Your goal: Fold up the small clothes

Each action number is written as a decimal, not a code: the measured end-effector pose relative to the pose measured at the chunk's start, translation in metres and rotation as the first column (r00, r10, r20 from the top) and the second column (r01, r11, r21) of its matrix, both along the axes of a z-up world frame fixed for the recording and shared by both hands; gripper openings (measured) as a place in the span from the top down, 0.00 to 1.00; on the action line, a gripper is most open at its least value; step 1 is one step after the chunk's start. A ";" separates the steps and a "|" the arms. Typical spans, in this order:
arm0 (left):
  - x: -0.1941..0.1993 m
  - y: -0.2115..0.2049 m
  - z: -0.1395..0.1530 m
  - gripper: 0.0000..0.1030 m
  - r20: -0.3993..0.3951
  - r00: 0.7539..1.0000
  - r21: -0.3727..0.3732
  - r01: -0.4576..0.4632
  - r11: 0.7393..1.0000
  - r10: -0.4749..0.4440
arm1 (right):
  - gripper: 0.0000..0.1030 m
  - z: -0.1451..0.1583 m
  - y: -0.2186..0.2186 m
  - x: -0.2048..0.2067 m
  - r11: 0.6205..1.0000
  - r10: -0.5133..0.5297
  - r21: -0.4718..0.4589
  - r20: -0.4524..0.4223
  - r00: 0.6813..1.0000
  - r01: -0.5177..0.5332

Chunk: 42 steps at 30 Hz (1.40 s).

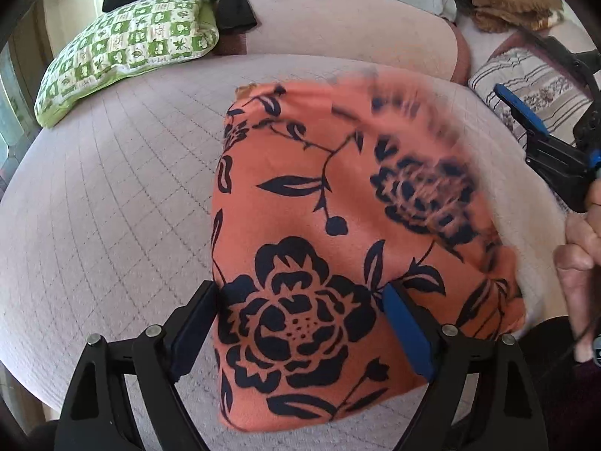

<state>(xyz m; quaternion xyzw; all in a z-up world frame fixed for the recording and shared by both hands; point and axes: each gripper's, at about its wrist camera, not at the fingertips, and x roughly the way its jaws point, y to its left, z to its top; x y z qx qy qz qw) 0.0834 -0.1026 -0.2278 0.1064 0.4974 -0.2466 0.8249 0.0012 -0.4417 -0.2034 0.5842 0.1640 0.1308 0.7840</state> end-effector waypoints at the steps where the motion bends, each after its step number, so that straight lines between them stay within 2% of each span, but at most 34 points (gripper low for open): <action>1: -0.002 0.000 -0.001 0.13 0.007 1.000 0.000 -0.003 1.000 0.003 | 0.38 -0.005 -0.001 0.002 1.000 0.004 0.018 -0.039 0.999 -0.003; 3: -0.003 0.001 0.001 0.13 0.005 1.000 -0.006 -0.004 1.000 0.004 | 0.38 -0.012 -0.002 0.004 1.000 -0.007 0.025 -0.089 0.996 0.009; 5: -0.005 0.005 0.002 0.13 -0.014 1.000 -0.017 -0.003 1.000 0.003 | 0.38 -0.005 -0.001 0.000 1.000 0.001 0.002 -0.078 0.997 -0.001; 7: -0.004 0.014 0.009 0.13 -0.017 1.000 -0.035 -0.016 0.999 0.016 | 0.38 0.003 0.015 0.020 0.998 0.048 -0.037 -0.067 0.997 -0.050; 11: -0.004 0.033 0.029 0.13 0.085 0.994 -0.029 -0.070 0.997 0.072 | 0.38 -0.003 0.052 0.032 0.969 0.188 -0.129 -0.159 0.969 -0.209; 13: 0.000 0.037 0.030 0.13 0.112 0.989 0.009 -0.095 0.995 0.093 | 0.40 -0.017 0.069 0.045 0.939 0.249 -0.161 -0.285 0.925 -0.303; 14: 0.004 0.036 0.025 0.13 0.107 0.989 0.052 -0.106 0.993 0.100 | 0.40 -0.031 0.077 0.054 0.923 0.249 -0.182 -0.390 0.887 -0.339; 15: 0.006 0.034 0.019 0.13 0.095 0.991 0.081 -0.105 0.991 0.097 | 0.49 -0.045 0.081 0.059 0.913 0.246 -0.177 -0.476 0.844 -0.366; 16: 0.007 0.033 0.012 0.13 0.081 0.993 0.095 -0.095 0.991 0.088 | 0.55 -0.055 0.081 0.060 0.918 0.245 -0.153 -0.507 0.827 -0.366; 18: 0.004 0.033 0.008 0.13 0.093 0.991 0.094 -0.101 0.990 0.092 | 0.56 -0.051 0.074 0.056 0.931 0.247 -0.118 -0.496 0.832 -0.346; 19: 0.002 0.033 0.009 0.13 0.104 0.990 0.091 -0.106 0.990 0.096 | 0.56 -0.046 0.070 0.053 0.940 0.233 -0.117 -0.471 0.851 -0.322; 22: -0.002 0.029 0.010 0.13 0.117 0.990 0.108 -0.096 0.990 0.083 | 0.55 -0.027 0.069 0.049 0.943 0.171 -0.196 -0.405 0.898 -0.268; 25: -0.007 0.024 0.011 0.13 0.139 0.987 0.122 -0.094 0.988 0.076 | 0.49 -0.020 0.075 0.049 0.942 0.156 -0.224 -0.365 0.918 -0.249; 27: -0.011 0.024 0.010 0.13 0.149 0.986 0.126 -0.093 0.988 0.074 | 0.36 -0.030 0.079 0.053 0.941 0.150 -0.219 -0.413 0.898 -0.258; 29: -0.010 0.026 0.011 0.13 0.152 0.986 0.126 -0.088 0.988 0.068 | 0.35 -0.047 0.078 0.062 0.940 0.168 -0.178 -0.498 0.851 -0.290; 36: -0.011 0.023 0.010 0.12 0.178 0.983 0.141 -0.081 0.987 0.056 | 0.35 -0.067 0.064 0.064 0.968 0.213 -0.023 -0.460 0.862 -0.251; 42: -0.011 0.026 0.009 0.11 0.173 0.983 0.130 -0.085 0.988 0.061 | 0.35 -0.067 0.060 0.057 0.967 0.212 -0.031 -0.451 0.867 -0.253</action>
